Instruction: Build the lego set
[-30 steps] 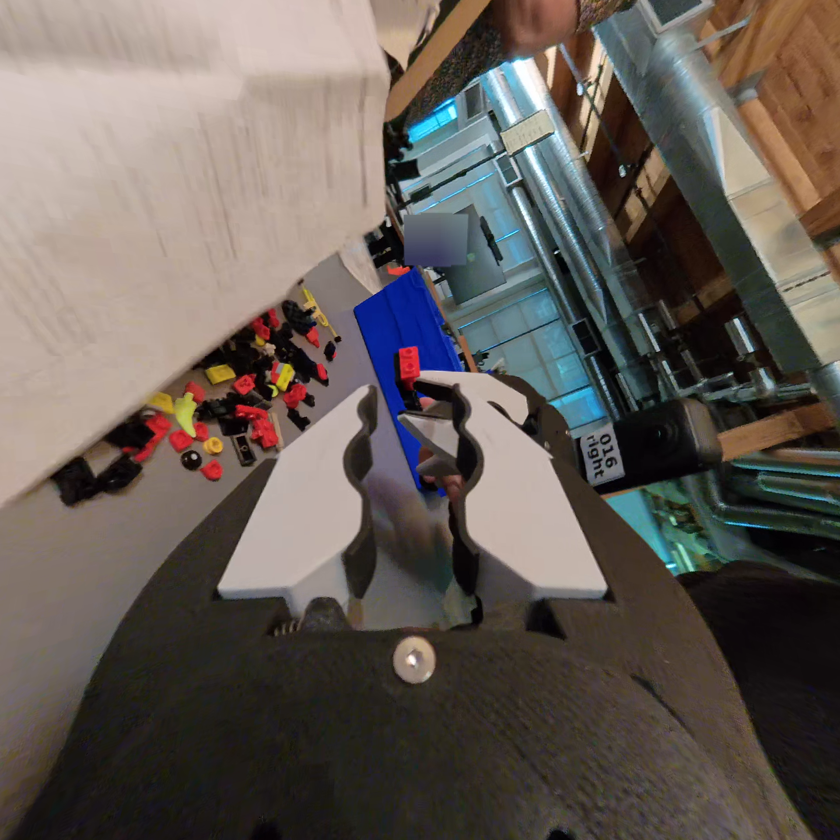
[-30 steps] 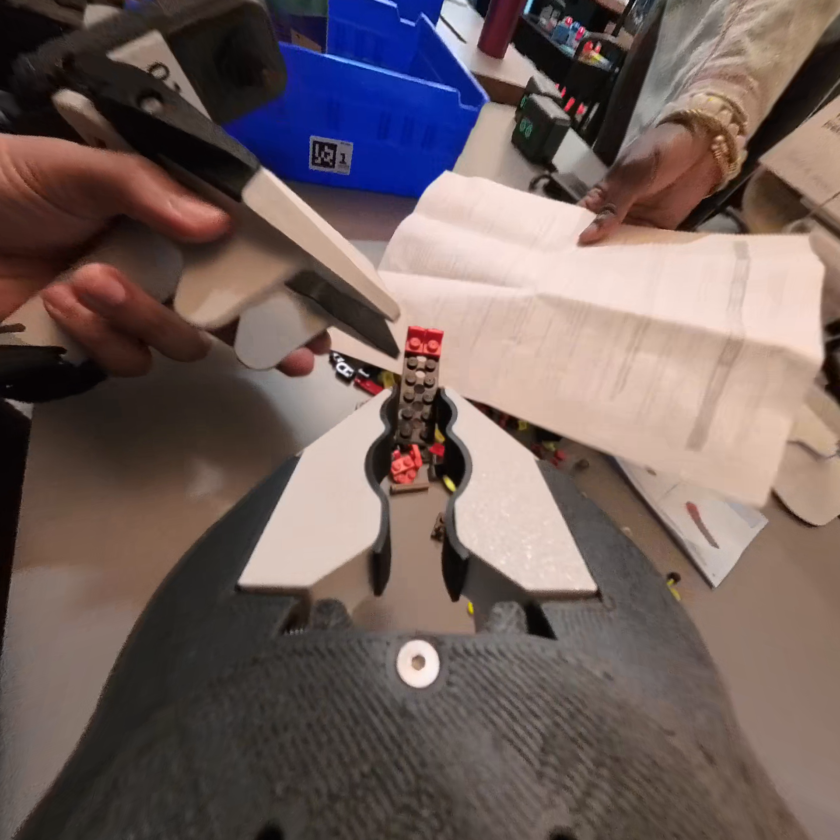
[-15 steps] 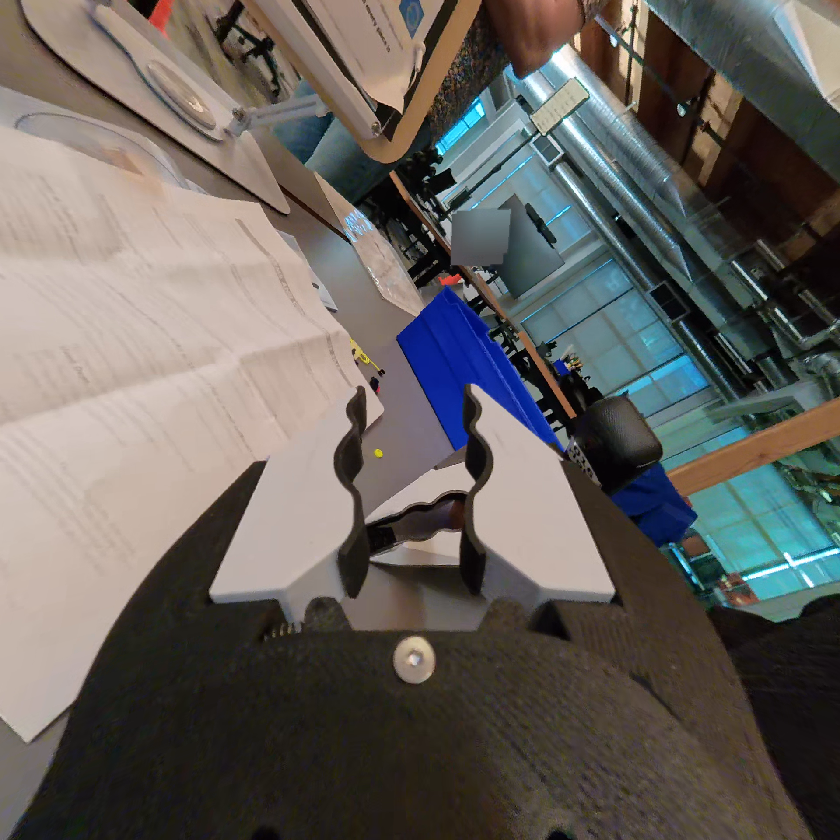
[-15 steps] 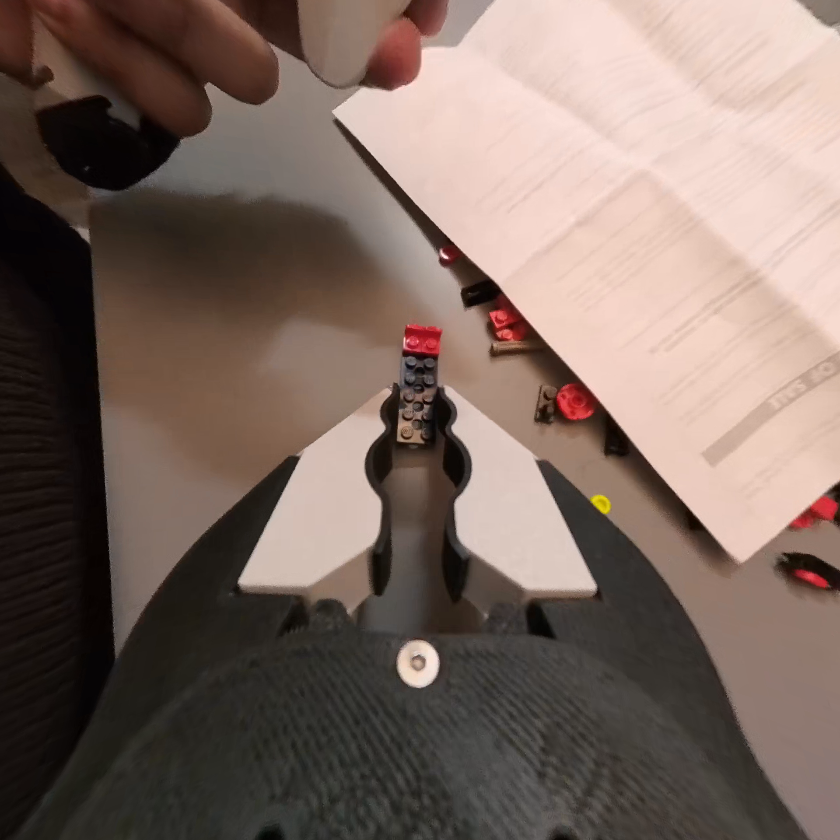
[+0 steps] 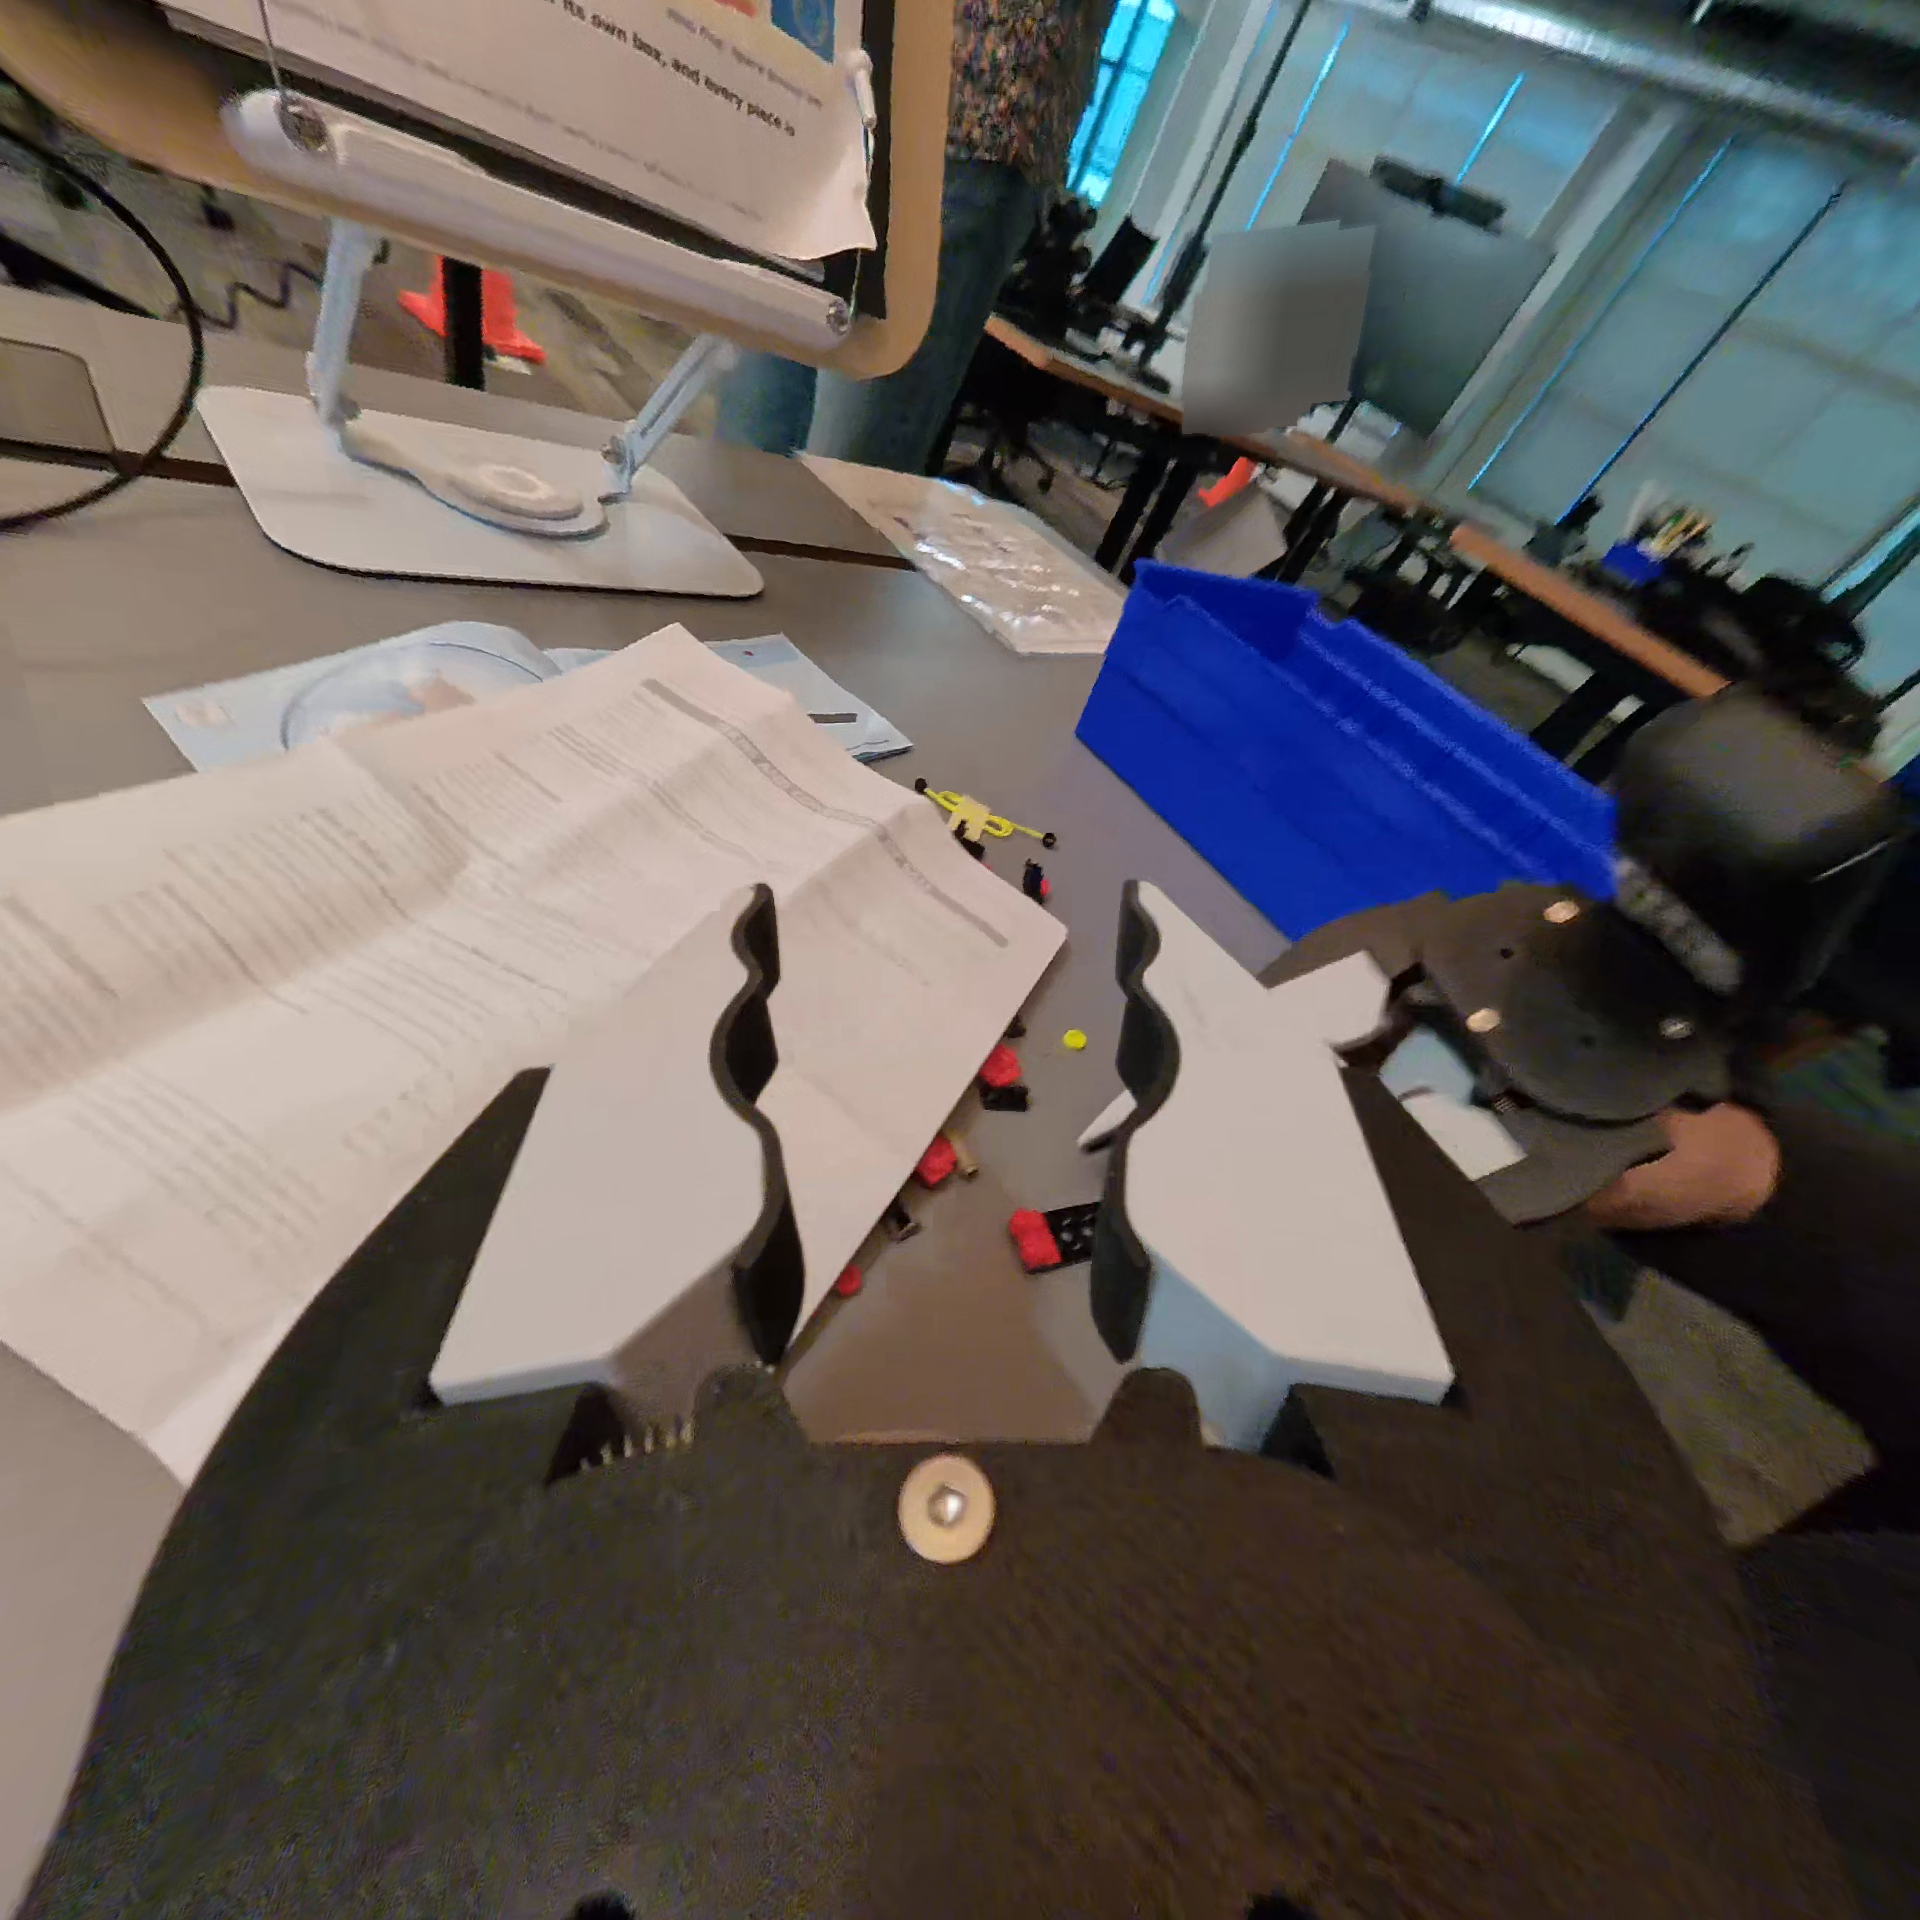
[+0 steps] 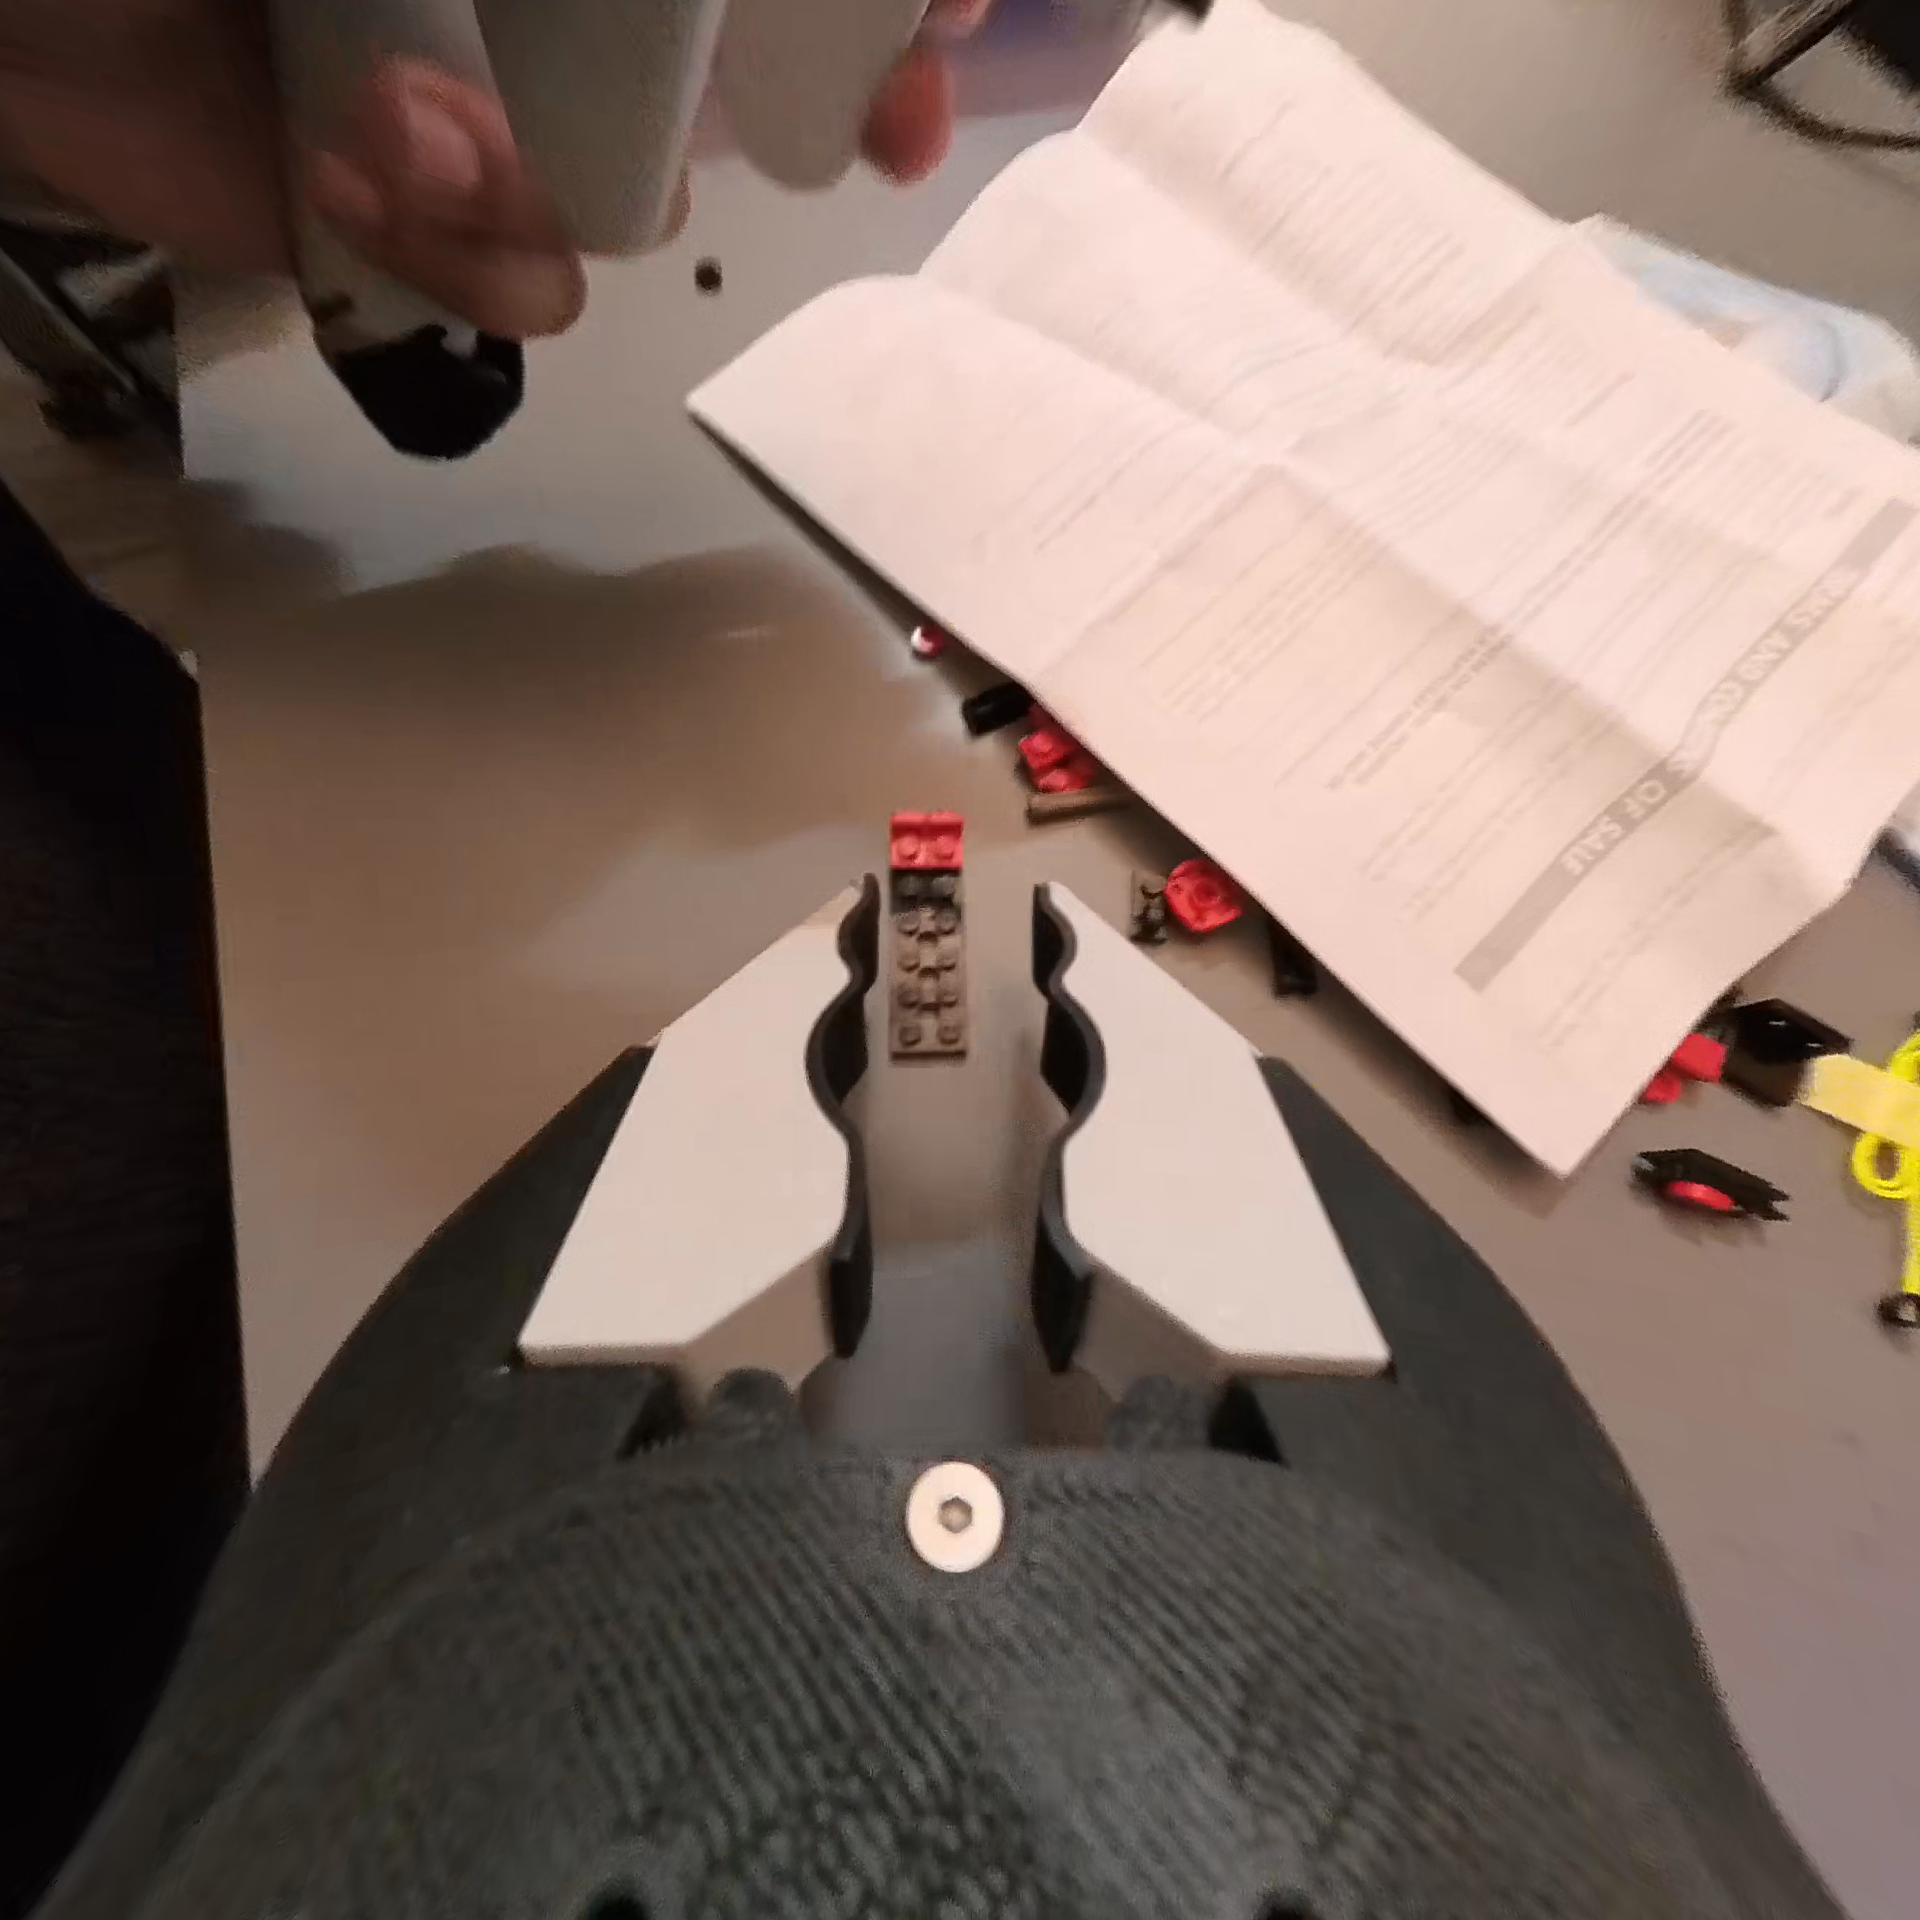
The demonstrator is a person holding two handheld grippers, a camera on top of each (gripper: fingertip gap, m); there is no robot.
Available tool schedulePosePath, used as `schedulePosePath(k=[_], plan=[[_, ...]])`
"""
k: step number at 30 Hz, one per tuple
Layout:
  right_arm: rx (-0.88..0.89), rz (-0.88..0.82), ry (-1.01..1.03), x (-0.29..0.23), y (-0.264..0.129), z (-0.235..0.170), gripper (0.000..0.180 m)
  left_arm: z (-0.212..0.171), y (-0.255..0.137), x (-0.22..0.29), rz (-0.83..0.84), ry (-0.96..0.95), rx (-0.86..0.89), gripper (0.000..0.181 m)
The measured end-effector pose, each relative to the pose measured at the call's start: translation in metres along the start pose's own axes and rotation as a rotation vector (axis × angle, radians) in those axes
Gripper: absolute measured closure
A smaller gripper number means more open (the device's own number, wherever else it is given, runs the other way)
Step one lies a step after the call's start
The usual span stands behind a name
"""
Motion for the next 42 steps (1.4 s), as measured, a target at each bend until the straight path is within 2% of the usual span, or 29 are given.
schedulePosePath(k=[1, 6, 9, 13, 16, 22, 28, 32, 37, 41, 42], plan=[[0.035, -0.017, 0.007, 0.003, -0.004, 0.003, 0.152, 0.0, 0.0, -0.001, 0.018, 0.026, -0.012, 0.115], [0.209, -0.133, 0.107, 0.025, -0.024, 0.012, 0.133, -0.008, 0.003, -0.009, 0.054, 0.147, -0.179, 0.089], [0.27, -0.216, 0.194, 0.042, -0.036, 0.011, 0.119, -0.01, 0.002, -0.019, 0.155, 0.214, -0.233, 0.083], [0.329, -0.322, 0.307, 0.069, -0.052, 0.004, 0.105, -0.006, -0.008, -0.039, 0.231, 0.069, -0.218, 0.082], [0.352, -0.332, 0.407, 0.086, -0.058, -0.003, 0.103, -0.007, -0.015, -0.057, 0.27, -0.015, -0.253, 0.077], [0.299, -0.264, 0.479, 0.107, -0.035, -0.005, 0.099, -0.015, -0.026, -0.084, 0.378, -0.076, -0.328, 0.075], [0.168, -0.253, 0.501, 0.126, 0.001, -0.001, 0.097, -0.025, -0.032, -0.084, 0.387, -0.09, -0.367, 0.075], [0.167, -0.226, 0.589, 0.145, 0.01, -0.002, 0.103, -0.029, -0.033, -0.08, 0.392, -0.055, -0.384, 0.076], [0.161, -0.004, 0.758, 0.154, 0.023, -0.006, 0.115, -0.031, -0.032, -0.076, 0.384, -0.031, -0.388, 0.077], [0.183, 0.072, 0.769, 0.153, 0.024, -0.004, 0.162, -0.032, -0.03, -0.075, 0.371, -0.024, -0.388, 0.079], [0.187, 0.079, 0.755, 0.153, 0.024, -0.002, 0.164, -0.032, -0.029, -0.074, 0.368, -0.021, -0.39, 0.079]])
Point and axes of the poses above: each gripper's, where its closed fingertips meet, y out along the fingers, z out of its top, x = y × z across the jaws, the point moved 9 cm from there along -y, back along the fingers, and after that the axes turned 3 degrees about x, right-handed, at the moved point
